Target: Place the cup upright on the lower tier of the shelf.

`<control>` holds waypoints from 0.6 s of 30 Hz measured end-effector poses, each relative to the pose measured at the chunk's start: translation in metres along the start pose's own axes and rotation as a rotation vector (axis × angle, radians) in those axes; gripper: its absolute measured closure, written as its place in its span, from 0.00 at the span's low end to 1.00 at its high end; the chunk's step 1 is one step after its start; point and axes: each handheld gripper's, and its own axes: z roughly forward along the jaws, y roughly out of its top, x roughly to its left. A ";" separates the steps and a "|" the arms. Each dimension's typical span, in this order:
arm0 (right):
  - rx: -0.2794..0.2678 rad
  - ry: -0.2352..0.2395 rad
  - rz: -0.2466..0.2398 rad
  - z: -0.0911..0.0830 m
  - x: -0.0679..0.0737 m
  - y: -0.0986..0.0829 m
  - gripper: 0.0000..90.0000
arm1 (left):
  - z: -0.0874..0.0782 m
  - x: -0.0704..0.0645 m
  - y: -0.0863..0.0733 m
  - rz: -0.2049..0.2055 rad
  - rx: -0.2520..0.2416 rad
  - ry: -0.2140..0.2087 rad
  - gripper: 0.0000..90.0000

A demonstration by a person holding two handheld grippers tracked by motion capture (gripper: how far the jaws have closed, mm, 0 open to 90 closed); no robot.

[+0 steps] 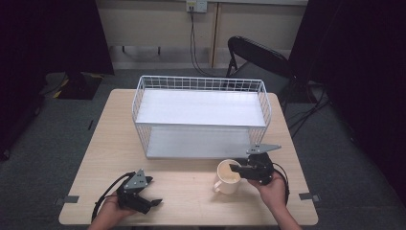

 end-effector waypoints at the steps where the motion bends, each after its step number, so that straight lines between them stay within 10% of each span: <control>1: 0.001 -0.002 -0.001 0.000 0.000 0.000 0.69 | 0.000 0.000 0.000 0.000 0.000 0.000 0.13; 18: 0.035 -0.078 -0.029 0.004 0.006 -0.002 0.90 | 0.000 0.000 0.000 -0.001 -0.001 0.000 0.13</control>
